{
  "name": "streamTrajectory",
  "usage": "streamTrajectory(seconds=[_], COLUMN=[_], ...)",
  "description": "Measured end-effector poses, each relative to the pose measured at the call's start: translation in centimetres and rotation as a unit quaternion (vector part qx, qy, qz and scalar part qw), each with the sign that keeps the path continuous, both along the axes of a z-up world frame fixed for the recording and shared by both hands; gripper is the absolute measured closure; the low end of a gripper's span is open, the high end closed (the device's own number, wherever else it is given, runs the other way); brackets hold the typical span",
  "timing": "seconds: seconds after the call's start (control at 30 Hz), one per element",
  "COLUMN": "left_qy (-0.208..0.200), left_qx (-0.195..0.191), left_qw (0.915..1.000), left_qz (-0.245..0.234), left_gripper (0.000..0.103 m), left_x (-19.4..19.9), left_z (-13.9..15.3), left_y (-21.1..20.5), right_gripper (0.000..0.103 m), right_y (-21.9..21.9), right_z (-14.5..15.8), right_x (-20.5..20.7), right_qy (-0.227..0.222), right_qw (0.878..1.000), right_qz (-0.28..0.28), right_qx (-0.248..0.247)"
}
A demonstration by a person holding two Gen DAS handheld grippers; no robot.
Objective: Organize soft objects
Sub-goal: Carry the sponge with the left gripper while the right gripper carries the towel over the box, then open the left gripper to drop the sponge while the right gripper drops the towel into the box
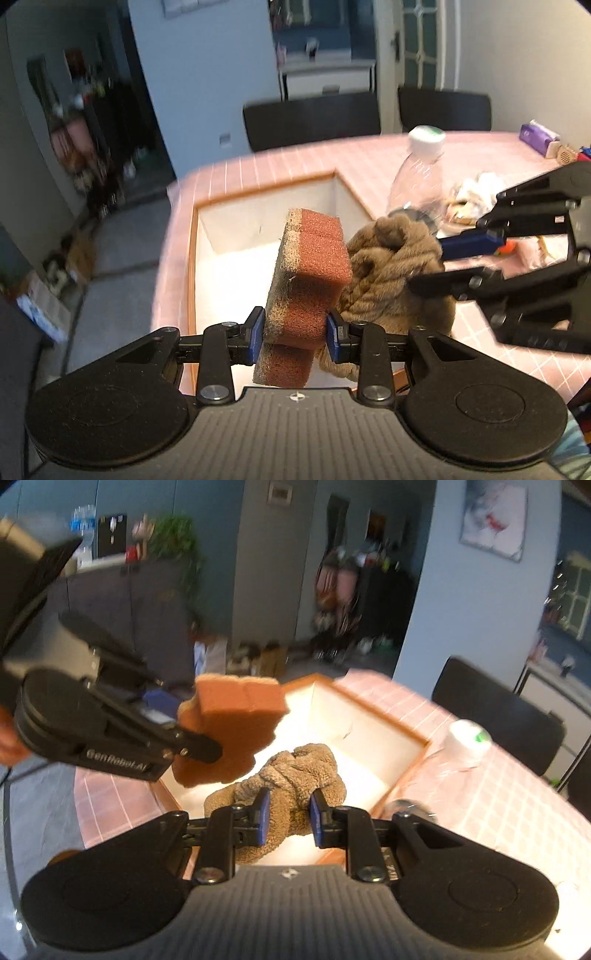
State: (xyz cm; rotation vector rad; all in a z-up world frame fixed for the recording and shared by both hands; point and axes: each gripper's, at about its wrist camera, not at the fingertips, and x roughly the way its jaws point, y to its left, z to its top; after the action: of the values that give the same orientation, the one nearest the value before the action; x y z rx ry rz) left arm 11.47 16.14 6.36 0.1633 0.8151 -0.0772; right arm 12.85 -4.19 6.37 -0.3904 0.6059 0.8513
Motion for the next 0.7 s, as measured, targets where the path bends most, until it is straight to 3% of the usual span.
streamTrajectory(seconds=[0.23, 0.33, 0.53, 0.7], left_qy=[0.081, 0.098, 0.144, 0.169], left_qx=[0.003, 0.036, 0.084, 0.097], left_qw=[0.9964, 0.9942, 0.9861, 0.9809], left_qz=[0.026, 0.025, 0.004, -0.002], left_gripper=[0.065, 0.065, 0.065, 0.064], left_x=[2.9, 3.6, 4.7, 5.1], left_z=[-2.9, -3.7, -5.5, -6.3], left_y=[2.4, 2.2, 1.6, 1.8], right_gripper=[0.082, 0.082, 0.082, 0.080], right_y=[3.8, 4.8, 6.4, 7.6], right_z=[-2.5, -3.4, -4.5, -5.3], right_x=[3.8, 4.8, 5.1, 6.3], right_qy=[0.083, 0.116, 0.130, 0.149], right_qw=[0.996, 0.993, 0.990, 0.985], right_qz=[0.004, 0.007, 0.018, 0.015], right_qx=[-0.019, -0.020, -0.055, -0.091])
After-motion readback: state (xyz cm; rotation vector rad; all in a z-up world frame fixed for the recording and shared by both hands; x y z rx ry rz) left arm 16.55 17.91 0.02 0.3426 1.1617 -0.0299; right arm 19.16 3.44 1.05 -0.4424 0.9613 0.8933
